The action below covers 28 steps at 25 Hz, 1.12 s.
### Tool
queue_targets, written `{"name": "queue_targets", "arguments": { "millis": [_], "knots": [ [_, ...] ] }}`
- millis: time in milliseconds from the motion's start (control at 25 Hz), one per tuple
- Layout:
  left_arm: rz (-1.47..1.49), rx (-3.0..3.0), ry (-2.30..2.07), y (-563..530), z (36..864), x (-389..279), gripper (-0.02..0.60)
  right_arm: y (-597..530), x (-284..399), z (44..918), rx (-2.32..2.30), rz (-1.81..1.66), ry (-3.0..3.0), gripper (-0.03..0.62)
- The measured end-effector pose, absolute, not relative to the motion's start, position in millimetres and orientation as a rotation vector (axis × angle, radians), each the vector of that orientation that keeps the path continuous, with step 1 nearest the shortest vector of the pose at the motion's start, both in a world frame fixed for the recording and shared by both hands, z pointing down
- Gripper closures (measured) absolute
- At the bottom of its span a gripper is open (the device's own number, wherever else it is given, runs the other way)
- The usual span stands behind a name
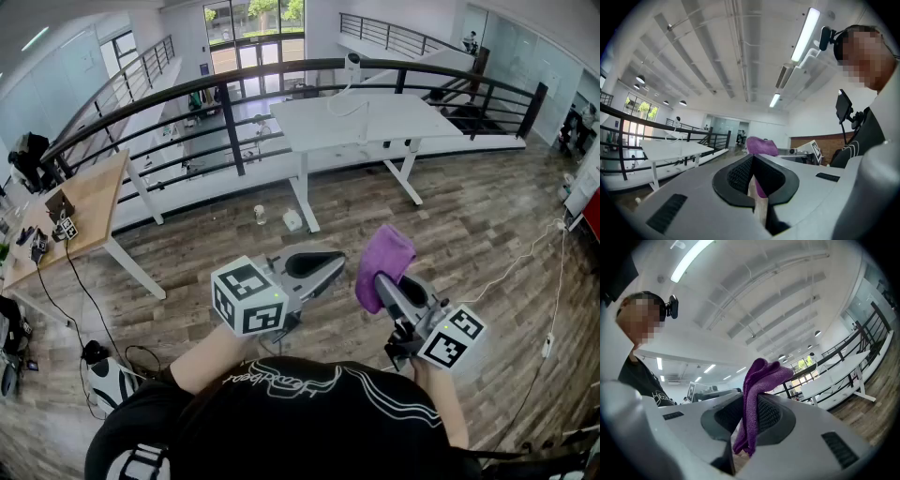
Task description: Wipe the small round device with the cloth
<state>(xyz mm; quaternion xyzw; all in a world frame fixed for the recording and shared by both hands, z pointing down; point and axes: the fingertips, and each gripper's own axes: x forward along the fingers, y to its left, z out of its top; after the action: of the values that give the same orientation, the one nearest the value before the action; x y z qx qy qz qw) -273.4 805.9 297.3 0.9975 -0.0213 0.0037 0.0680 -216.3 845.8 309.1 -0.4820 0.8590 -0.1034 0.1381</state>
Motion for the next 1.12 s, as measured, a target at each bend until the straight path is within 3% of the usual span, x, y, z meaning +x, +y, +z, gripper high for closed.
{"name": "queue_targets", "arguments": {
  "millis": [640,1120],
  "knots": [
    [0.01,2.96,-0.062,803.1,305.2,-273.7,0.572,844.7,-216.1,318.1,-1.426,-0.293,2.507,0.531],
    [-0.03,2.919,-0.072,720.4,316.9,-247.3,0.572,763.3,-180.3,326.2,-1.434,-0.33,2.492,0.533]
  ]
}}
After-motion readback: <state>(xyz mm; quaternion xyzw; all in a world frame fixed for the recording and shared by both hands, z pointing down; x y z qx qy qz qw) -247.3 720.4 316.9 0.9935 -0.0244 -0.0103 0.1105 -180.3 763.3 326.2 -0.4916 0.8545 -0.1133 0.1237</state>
